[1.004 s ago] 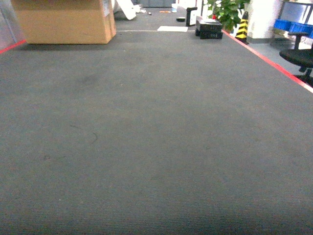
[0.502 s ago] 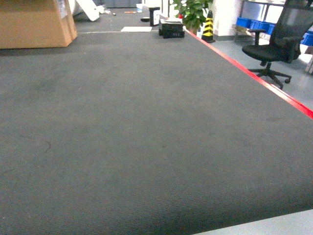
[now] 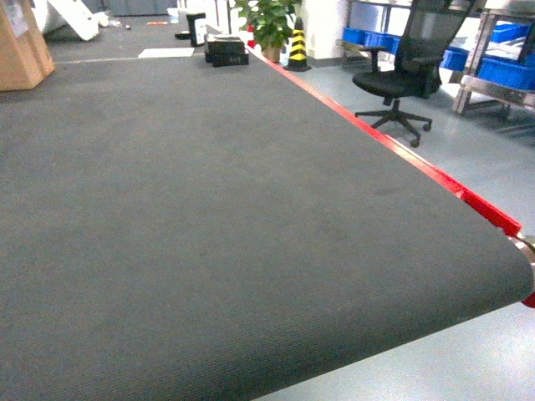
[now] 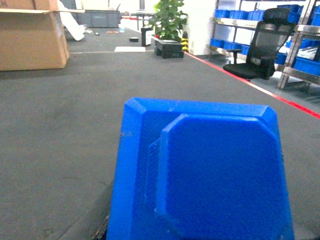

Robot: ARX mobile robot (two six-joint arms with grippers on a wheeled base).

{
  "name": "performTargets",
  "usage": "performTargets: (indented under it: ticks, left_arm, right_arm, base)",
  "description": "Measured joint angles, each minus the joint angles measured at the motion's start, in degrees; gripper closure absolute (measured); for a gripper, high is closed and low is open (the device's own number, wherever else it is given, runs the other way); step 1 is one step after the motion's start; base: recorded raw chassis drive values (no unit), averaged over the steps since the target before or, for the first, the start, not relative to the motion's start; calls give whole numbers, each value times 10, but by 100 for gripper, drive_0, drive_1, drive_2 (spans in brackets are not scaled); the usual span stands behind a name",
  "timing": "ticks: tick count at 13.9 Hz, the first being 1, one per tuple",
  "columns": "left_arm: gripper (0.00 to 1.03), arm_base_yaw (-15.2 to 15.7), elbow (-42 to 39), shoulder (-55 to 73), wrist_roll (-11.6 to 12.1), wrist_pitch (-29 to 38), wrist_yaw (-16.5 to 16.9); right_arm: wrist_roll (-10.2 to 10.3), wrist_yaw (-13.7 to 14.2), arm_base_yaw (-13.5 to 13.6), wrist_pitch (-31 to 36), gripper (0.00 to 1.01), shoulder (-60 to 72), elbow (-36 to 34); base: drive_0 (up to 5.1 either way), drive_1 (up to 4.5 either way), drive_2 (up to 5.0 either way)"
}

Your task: Sort blue parts and orange caps into right shelf containers

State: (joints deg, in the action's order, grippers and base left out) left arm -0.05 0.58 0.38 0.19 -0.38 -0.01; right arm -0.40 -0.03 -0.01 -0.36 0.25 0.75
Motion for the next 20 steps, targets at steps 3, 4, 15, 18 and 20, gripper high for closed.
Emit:
performTargets:
  ticks: [3, 4, 15, 18, 20]
  left_arm:
    - [59, 0, 0, 0, 0, 0, 0]
    - [59, 0, 0, 0, 0, 0, 0]
    - [59, 0, 0, 0, 0, 0, 0]
    - [59, 0, 0, 0, 0, 0, 0]
    - [59, 0, 0, 0, 0, 0, 0]
  right_arm:
    - [0, 0, 0, 0, 56, 0, 0]
    - [0, 0, 0, 0, 56, 0, 0]
    - [0, 0, 0, 0, 56, 0, 0]
    - [0, 0, 0, 0, 56, 0, 0]
    - [0, 0, 0, 0, 56, 0, 0]
  base:
    - [-166, -166, -166]
    - [-156, -156, -156]
    - [-163, -163, -163]
    - [-158, -158, -158]
    - [-172, -172, -172]
